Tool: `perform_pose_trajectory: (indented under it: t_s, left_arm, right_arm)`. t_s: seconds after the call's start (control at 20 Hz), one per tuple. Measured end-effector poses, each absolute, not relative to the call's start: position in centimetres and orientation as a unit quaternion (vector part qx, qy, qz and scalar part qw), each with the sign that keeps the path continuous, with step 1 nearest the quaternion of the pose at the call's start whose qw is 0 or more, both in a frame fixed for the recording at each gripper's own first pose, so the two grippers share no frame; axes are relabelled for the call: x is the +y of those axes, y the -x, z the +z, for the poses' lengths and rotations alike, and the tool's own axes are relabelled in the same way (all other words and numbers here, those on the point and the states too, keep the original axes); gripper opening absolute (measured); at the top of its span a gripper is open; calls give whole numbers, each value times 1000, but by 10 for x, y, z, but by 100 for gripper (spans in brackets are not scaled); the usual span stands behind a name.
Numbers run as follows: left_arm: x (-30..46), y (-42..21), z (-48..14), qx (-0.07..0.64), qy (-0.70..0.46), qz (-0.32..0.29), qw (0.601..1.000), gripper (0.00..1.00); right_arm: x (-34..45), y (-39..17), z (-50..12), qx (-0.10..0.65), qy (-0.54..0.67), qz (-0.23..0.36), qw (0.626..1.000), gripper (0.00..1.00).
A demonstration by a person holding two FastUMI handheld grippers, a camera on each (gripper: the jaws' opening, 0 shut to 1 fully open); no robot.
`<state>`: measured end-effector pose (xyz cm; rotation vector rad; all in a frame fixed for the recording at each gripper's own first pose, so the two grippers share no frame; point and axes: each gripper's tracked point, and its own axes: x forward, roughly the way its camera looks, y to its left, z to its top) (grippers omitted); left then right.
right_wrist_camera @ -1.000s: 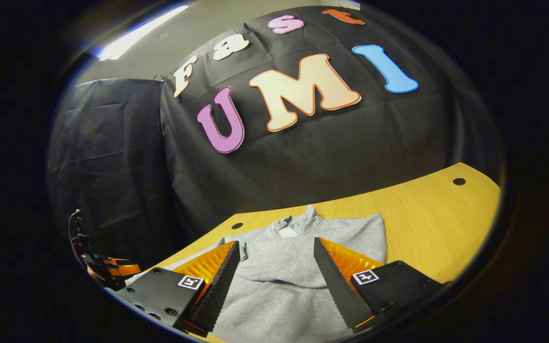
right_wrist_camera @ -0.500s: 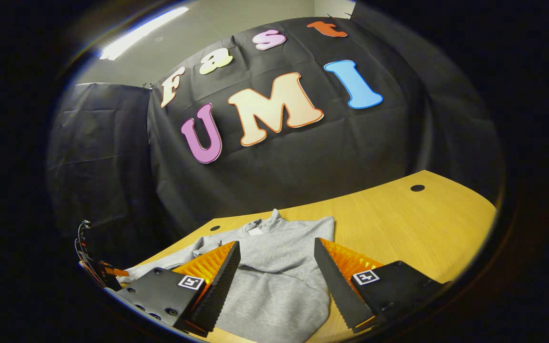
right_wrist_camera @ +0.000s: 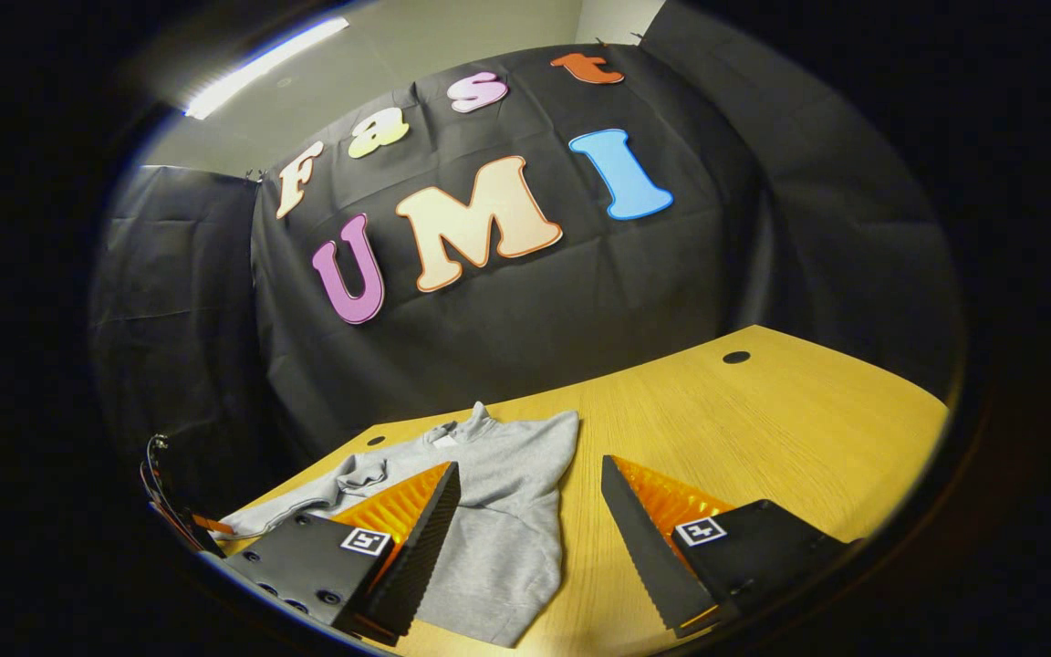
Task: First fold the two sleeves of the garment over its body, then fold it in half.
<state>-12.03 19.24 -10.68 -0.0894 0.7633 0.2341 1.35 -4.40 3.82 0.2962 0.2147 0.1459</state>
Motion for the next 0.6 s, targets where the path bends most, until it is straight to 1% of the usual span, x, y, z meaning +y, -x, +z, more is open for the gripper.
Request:
perform_pose_trajectory:
  t_s: [0.15, 0.25, 0.3, 0.4, 0.45, 0.5, 0.55, 0.6]
  left_arm:
    - [187, 119, -106, 370, 46, 114, 921, 90]
    - [183, 117, -106, 368, 43, 114, 922, 74]
    - [182, 115, -107, 366, 39, 115, 923, 61]
    - [183, 114, -107, 368, 24, 123, 921, 27]
    - [182, 113, -107, 370, 15, 125, 920, 22]
    - [183, 114, -107, 371, 5, 128, 920, 13]
    - [182, 114, -106, 369, -2, 133, 920, 11]
    - [181, 112, -105, 368, -3, 136, 920, 7]
  right_arm:
    - [-51, -7, 29, 109, -143, 63, 982, 97]
    - [-59, -3, 26, 108, -151, 53, 981, 97]
    - [-62, -1, 26, 108, -156, 50, 980, 97]
    - [-69, 3, 21, 113, -163, 40, 979, 97]
    - [-72, 5, 20, 112, -166, 38, 979, 97]
    - [-73, 5, 21, 110, -166, 37, 979, 97]
    - [-75, 5, 22, 107, -165, 35, 980, 97]
    - [-77, 4, 22, 107, -163, 33, 980, 97]
